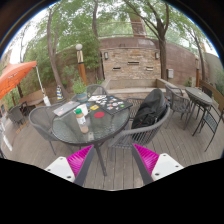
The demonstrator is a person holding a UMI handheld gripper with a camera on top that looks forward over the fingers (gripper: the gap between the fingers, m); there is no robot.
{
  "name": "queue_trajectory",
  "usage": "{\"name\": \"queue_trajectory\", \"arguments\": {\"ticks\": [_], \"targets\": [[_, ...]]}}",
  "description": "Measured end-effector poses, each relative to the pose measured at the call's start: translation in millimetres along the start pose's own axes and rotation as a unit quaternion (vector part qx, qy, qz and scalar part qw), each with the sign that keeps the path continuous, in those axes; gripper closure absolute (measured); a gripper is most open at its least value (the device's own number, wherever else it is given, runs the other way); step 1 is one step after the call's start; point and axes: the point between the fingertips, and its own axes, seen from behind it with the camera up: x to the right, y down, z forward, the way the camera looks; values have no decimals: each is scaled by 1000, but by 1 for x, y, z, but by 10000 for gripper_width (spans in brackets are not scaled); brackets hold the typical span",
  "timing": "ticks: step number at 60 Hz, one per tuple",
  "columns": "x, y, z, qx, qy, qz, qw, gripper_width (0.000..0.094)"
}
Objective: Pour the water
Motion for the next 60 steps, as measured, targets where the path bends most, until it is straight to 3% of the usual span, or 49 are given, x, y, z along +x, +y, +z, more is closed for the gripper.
{"name": "queue_trajectory", "arguments": {"ticks": [10, 22, 33, 47, 60], "targets": [[2, 7, 5, 3, 28, -11, 1000, 106], [-82, 6, -6, 0, 64, -7, 998, 105], [-139, 0, 24, 9, 61, 9, 998, 111], [-181, -1, 125, 26, 37, -23, 999, 113], [-191, -8, 266, 80, 22, -42, 996, 117]]}}
